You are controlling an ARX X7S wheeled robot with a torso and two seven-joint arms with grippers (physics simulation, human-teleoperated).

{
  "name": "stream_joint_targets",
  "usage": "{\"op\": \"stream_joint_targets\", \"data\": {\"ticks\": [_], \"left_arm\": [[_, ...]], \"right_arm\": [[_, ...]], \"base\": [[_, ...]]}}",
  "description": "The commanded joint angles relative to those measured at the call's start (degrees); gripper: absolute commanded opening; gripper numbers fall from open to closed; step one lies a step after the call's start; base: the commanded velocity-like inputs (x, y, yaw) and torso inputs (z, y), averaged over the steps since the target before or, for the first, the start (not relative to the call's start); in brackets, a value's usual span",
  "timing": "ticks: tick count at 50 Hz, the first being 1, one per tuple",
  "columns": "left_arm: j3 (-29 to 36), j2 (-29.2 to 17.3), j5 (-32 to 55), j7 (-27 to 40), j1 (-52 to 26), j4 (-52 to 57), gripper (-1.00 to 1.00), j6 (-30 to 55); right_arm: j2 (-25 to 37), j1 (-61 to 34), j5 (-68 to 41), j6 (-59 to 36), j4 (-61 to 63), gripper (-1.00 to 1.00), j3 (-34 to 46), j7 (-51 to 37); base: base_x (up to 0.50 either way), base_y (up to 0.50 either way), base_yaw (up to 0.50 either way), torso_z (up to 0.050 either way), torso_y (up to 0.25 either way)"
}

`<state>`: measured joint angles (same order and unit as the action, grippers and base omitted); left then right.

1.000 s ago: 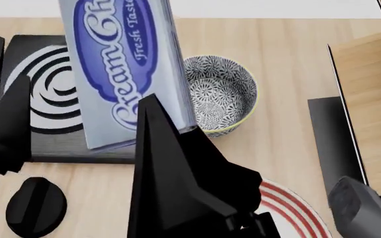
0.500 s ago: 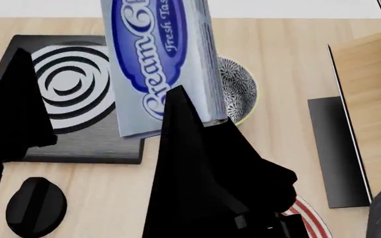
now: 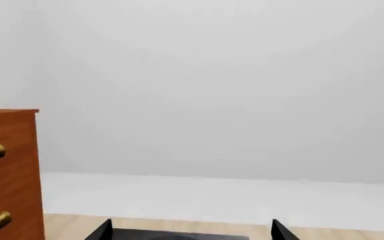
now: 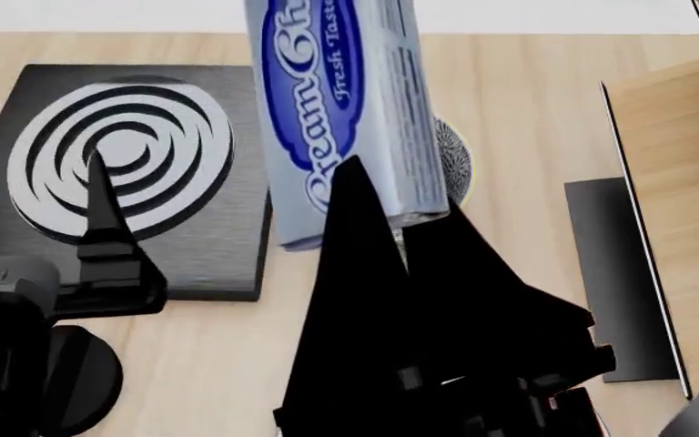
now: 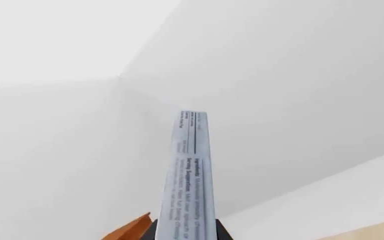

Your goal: Pick up the cream cheese and put it in the bowl.

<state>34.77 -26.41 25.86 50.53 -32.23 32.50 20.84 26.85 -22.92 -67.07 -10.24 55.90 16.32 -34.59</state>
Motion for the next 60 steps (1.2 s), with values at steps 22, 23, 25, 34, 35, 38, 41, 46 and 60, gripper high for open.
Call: {"op": "stream_joint_targets", "data": {"ticks": [22, 23, 25, 34, 35, 38, 41, 46, 60], "left_arm": [[-0.14, 0.91, 1.97, 0.75, 0.59, -5.02, 1.00, 4.96], [-0.12, 0.93, 1.88, 0.70, 0.64, -5.12, 1.00, 4.76], [-0.15, 0.83, 1.74, 0.91, 0.68, -4.83, 1.00, 4.79], [0.40, 0.59, 0.56, 1.50, 0.48, -4.01, 1.00, 5.00], [0.34, 0.63, 0.83, 1.38, 0.53, -4.11, 1.00, 5.02], [0.33, 0.68, 0.97, 1.18, 0.43, -4.36, 1.00, 4.98], [0.41, 0.75, 1.00, 1.05, 0.40, -4.52, 1.00, 4.92], [0.64, 0.60, 0.17, 1.55, 0.30, -4.24, 1.00, 5.03], [1.12, 0.65, -0.15, 1.45, 0.16, -4.62, 1.00, 5.25]], "right_arm": [[9.49, -9.61, 3.16, -10.54, 3.71, -1.00, 2.53, -11.76], [10.40, -11.32, 2.40, -11.92, 3.78, -1.00, 2.85, -13.85], [11.98, -14.33, -0.42, -13.70, 3.71, -1.00, 3.36, -16.67], [17.16, -27.09, -14.61, -20.13, 2.58, -1.00, 5.00, -28.18], [17.40, -28.32, -15.85, -20.51, 2.42, -1.00, 5.15, -28.99], [18.17, -32.30, -20.55, -22.03, 1.00, -1.00, 6.09, -32.41], [18.63, -35.46, -24.29, -22.53, -0.18, -1.00, 6.38, -34.32], [20.17, -37.83, -27.60, -22.17, -2.59, -1.00, 5.52, -35.40], [20.75, -50.18, -39.95, -26.93, -10.56, -1.00, 9.45, -38.10]], "base": [[0.00, 0.00, 0.00, 0.000, 0.000], [0.00, 0.00, 0.00, 0.000, 0.000], [0.00, 0.00, 0.00, 0.000, 0.000], [0.00, 0.00, 0.00, 0.001, 0.000], [0.00, 0.00, 0.00, 0.000, 0.000], [0.00, 0.00, 0.00, 0.000, 0.003], [0.00, 0.00, 0.00, 0.000, 0.000], [0.00, 0.00, 0.00, 0.000, 0.000], [0.00, 0.00, 0.00, 0.000, 0.001]]}}
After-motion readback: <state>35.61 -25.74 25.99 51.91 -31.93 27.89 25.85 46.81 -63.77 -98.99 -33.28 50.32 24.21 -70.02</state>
